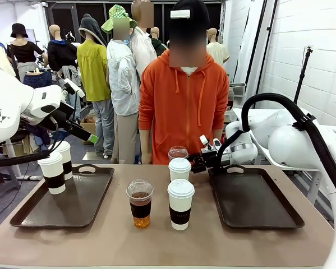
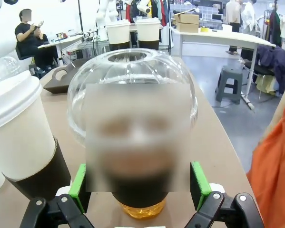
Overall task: Distribute the coffee onto the tray.
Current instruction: Pick up one iced Americano and place it on the right Handle tray.
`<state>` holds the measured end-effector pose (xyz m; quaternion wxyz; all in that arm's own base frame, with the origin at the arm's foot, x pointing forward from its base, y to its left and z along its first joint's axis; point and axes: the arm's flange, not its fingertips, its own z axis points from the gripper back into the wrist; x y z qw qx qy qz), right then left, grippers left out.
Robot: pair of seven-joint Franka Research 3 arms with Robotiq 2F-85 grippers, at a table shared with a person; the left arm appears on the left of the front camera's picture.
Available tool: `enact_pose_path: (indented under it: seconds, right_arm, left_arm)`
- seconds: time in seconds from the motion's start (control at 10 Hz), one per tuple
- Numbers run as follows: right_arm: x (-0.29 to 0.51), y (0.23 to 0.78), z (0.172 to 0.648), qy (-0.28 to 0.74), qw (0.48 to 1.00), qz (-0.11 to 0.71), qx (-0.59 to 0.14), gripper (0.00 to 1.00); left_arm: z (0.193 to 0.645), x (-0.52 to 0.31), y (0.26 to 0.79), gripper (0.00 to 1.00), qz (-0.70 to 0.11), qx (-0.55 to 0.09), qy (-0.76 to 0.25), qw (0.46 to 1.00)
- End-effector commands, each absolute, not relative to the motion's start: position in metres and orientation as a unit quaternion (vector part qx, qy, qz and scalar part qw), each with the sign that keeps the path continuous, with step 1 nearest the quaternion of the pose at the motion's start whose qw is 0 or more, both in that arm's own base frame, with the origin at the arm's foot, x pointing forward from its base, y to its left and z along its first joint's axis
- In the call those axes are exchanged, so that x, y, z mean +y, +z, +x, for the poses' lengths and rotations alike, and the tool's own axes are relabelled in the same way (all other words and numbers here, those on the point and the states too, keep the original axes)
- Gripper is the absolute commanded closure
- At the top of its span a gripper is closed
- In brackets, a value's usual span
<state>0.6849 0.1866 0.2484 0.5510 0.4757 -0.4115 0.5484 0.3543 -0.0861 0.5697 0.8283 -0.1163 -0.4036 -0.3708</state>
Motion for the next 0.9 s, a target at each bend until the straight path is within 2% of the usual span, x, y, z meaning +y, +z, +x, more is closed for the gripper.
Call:
enact_pose_path:
  seconds: [0.0, 0.7, 0.8]
  right_arm:
    - [0.194, 0.244, 0.697, 0.554, 0.552, 0.484, -0.392, 0.00]
    - [0.208, 0.235, 0.700, 0.545, 0.561, 0.489, -0.387, 0.00]
    - [0.209, 0.236, 0.699, 0.541, 0.564, 0.493, -0.382, 0.06]
  left_arm:
    - [0.355, -0.086, 0.569, 0.00, -0.121, -0.403, -0.372, 0.827]
    - [0.355, -0.086, 0.569, 0.00, -0.121, -0.403, -0.372, 0.827]
    - [0.355, -0.086, 0.569, 0.00, -0.121, -0.403, -0.372, 0.827]
